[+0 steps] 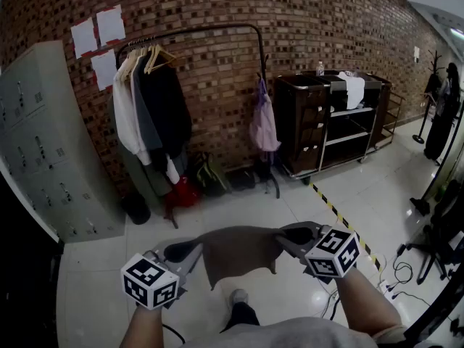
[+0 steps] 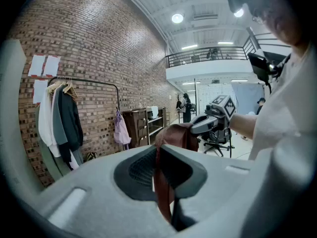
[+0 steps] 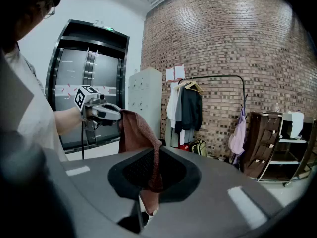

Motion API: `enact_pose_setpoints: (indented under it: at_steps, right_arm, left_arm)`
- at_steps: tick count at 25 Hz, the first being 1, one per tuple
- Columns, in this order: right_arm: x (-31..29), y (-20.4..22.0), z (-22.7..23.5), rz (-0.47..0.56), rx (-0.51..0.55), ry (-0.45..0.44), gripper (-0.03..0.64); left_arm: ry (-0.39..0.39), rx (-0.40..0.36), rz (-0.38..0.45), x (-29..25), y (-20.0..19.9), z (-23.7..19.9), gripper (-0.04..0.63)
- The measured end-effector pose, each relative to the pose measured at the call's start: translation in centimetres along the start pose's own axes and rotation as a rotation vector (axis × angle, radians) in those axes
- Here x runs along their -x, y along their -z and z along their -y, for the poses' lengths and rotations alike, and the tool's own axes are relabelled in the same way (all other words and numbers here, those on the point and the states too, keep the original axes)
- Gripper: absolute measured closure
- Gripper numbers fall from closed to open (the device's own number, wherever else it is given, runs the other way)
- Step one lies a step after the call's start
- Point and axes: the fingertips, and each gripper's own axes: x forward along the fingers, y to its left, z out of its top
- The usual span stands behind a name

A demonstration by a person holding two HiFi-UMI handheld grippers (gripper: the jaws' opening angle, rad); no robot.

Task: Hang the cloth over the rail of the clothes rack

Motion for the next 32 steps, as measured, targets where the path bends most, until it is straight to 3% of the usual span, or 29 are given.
enact_pose_setpoints:
  at_steps: [7,14,20,25,32]
  right_arm:
    - [-6.8,-1.8,8.4,-0.013,-0.006,0.003,0.601]
    - [-19.3,-5.9,21.8,-0.056,-0.035,-0.003,0.601]
    - [-28.1,-11.8,32.9,-0.041,0.007,0.027,0.601]
    - [-30.7,-15.1,39.7,-0.003,0.087,0.102,0.601]
    - [-32.1,-18.3,44.9,0.036,0.151,0.145,0.601]
  left_arm:
    - [0.028,-0.009,-0.018,-7.1,-0.9,-8.2,0.581]
    - [0.035,0.015,-0.073,-17.5,-3.1,-24.2,0.581]
    - [0.015,0.0,-0.053,-25.4,-7.6,-36.6,0.58]
    - [0.005,-0.058,-0.019,-29.9,-11.0,-42.2,0.58]
    - [-0.008,-0.169,0.012,-33.9,-14.2,-46.3,0.58]
